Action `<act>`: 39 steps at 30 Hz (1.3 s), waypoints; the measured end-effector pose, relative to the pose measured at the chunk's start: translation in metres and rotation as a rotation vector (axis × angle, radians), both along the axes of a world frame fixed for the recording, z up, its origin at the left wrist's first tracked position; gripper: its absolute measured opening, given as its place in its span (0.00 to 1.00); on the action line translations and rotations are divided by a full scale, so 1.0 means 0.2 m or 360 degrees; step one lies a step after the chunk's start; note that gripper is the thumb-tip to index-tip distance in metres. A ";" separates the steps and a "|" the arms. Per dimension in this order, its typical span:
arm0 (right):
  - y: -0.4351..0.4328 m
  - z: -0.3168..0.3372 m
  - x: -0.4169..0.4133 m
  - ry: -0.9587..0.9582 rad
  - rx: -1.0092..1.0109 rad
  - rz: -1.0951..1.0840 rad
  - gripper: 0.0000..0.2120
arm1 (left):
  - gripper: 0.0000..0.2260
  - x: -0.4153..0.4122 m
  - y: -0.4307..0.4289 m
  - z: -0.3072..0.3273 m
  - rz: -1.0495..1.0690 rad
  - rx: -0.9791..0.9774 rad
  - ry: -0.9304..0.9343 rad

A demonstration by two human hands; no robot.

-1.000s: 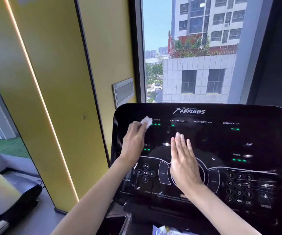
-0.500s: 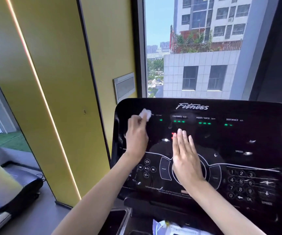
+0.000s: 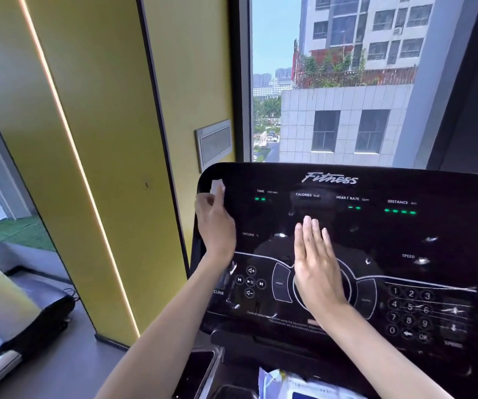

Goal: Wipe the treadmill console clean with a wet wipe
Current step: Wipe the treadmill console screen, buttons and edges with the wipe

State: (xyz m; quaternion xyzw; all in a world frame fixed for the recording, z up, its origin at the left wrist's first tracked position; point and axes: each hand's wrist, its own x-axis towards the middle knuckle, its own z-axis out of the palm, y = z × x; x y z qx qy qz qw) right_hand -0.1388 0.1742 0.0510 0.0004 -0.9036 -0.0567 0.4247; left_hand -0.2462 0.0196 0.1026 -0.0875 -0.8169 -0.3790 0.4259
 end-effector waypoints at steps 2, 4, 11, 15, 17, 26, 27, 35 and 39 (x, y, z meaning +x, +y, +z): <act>-0.01 -0.01 0.00 0.0007 -0.0006 -0.0003 0.27 | 0.30 0.08 0.06 -0.03 -0.0246 -0.0485 0.0154; -0.01 -0.01 0.00 -0.0006 0.0001 -0.0011 0.26 | 0.28 0.08 0.02 -0.05 -0.0552 -0.0832 0.0280; -0.01 -0.01 0.00 -0.0004 -0.0003 0.0010 0.27 | 0.34 0.07 0.02 -0.06 -0.0352 -0.0695 0.0219; 0.00 -0.01 -0.02 0.0007 -0.0002 -0.0002 0.24 | 0.29 -0.03 -0.11 -0.09 -0.0338 -0.0605 0.0269; -0.01 -0.01 -0.02 0.0013 -0.0017 -0.0006 0.25 | 0.24 -0.02 -0.10 -0.08 -0.0062 -0.0082 0.0015; -0.02 -0.01 -0.01 -0.0013 -0.0009 -0.0011 0.26 | 0.21 -0.01 -0.04 -0.03 -0.0022 0.0039 -0.0048; -0.02 -0.01 -0.01 -0.0021 -0.0001 -0.0017 0.26 | 0.22 0.01 0.02 -0.01 -0.0071 -0.0074 0.0001; 0.01 0.01 0.00 0.0012 -0.0011 0.0010 0.26 | 0.20 0.01 0.10 0.03 -0.0161 0.0291 -0.0027; 0.02 0.01 0.00 -0.0004 0.0011 0.0034 0.26 | 0.23 0.09 0.21 -0.05 -0.0547 -0.0545 0.0461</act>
